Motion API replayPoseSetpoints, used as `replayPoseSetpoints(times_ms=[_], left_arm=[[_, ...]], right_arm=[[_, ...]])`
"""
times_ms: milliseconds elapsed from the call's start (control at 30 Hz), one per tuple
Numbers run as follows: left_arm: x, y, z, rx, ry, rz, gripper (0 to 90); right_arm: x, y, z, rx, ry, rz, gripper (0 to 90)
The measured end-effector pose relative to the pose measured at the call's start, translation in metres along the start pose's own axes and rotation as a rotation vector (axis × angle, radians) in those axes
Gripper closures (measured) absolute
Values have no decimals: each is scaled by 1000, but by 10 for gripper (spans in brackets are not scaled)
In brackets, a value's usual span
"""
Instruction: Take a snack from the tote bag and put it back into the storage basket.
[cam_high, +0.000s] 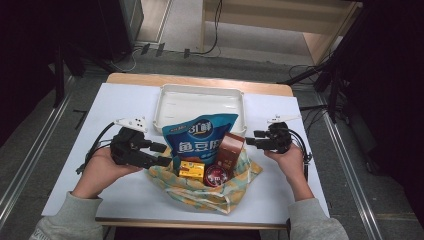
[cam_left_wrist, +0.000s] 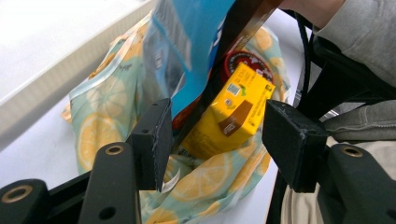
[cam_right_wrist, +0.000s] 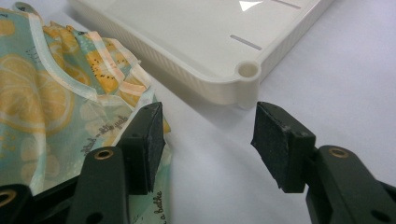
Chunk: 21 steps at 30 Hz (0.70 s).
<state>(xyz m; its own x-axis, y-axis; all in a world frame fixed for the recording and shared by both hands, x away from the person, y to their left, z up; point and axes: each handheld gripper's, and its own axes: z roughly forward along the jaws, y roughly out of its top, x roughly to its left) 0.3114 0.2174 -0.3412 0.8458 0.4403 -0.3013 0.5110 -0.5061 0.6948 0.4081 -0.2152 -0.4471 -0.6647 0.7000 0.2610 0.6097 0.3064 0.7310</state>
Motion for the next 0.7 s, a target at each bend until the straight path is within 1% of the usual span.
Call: replayPoseSetpoints(times_ms=[100,200,333,467,533,700], left_arm=[[-3,3,-1,8,9,3,433],[-4,7,-2,-4,9,8,432],[-3,13,-1,14,41,12,432],[0,18,0,12,37,13,433],[2,21,1,16,34,19,435],[4,31,5,20,29,17,438]], right_arm=[[0,0,0,2,-1,0,446],[0,0,1,3,-3,1,447],[0,0,1,5,-3,1,448],[0,-1,1,8,-2,1,449],[-1,-1,1,8,-4,3,449],[-1,-1,1,11,-6,6,449]])
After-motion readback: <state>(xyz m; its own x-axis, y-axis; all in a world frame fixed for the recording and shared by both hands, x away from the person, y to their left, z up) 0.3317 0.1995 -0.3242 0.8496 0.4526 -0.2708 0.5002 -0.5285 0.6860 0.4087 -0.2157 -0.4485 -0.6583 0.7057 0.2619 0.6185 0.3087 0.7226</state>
